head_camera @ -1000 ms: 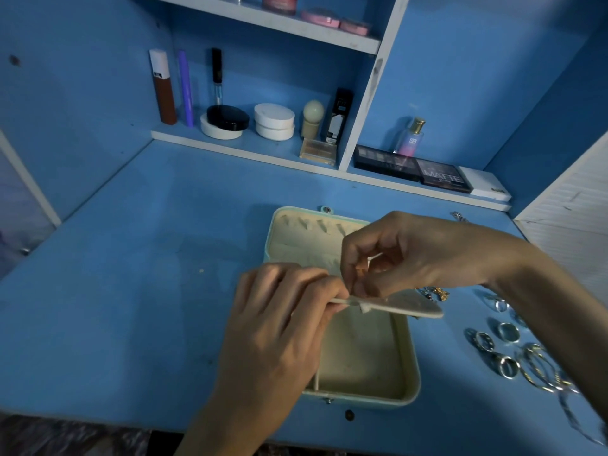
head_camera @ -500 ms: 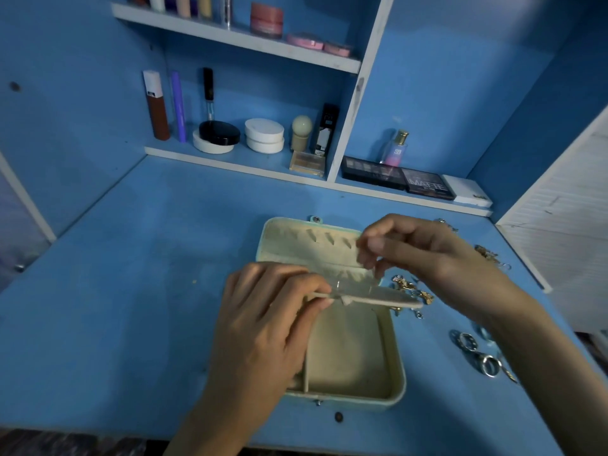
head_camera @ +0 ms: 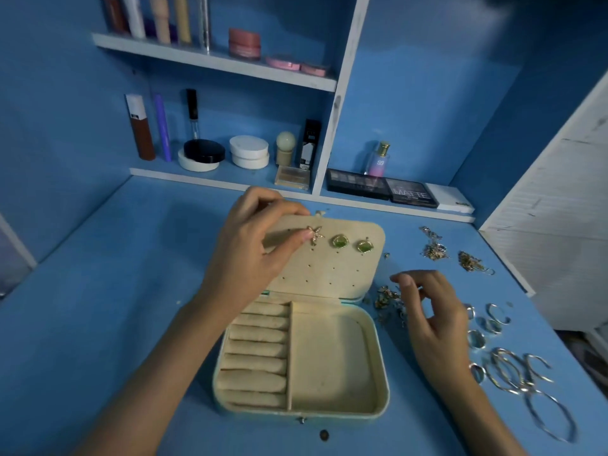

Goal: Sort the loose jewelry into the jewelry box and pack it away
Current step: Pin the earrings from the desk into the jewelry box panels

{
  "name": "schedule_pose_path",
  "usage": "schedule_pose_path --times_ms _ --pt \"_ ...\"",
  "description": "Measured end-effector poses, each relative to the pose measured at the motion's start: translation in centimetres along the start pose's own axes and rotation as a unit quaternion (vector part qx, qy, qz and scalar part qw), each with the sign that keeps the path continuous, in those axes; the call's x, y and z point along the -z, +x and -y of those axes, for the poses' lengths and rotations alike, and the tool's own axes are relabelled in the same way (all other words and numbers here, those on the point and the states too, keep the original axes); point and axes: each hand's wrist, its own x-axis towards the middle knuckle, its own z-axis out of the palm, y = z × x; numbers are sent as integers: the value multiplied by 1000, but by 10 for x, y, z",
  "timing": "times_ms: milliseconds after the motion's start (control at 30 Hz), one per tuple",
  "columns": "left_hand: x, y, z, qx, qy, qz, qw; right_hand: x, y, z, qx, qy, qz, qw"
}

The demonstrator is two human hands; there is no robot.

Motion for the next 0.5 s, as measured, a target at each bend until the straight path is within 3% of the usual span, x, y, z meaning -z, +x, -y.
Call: schedule_pose_path --times_ms 133,267,367,500 --pt "-7 1 9 10 -21 -8 1000 -4 -1 -4 31 -35 7 999" --pt "-11 -3 6 41 -60 -58 996 -4 1 -5 7 -28 -2 1000" --pt "-11 -4 4 94 -109 -82 986 -1 2 -5 -12 -18 -21 1000" --pt "-10 -5 4 172 -171 -60 968 2 5 -9 -33 -11 -40 999"
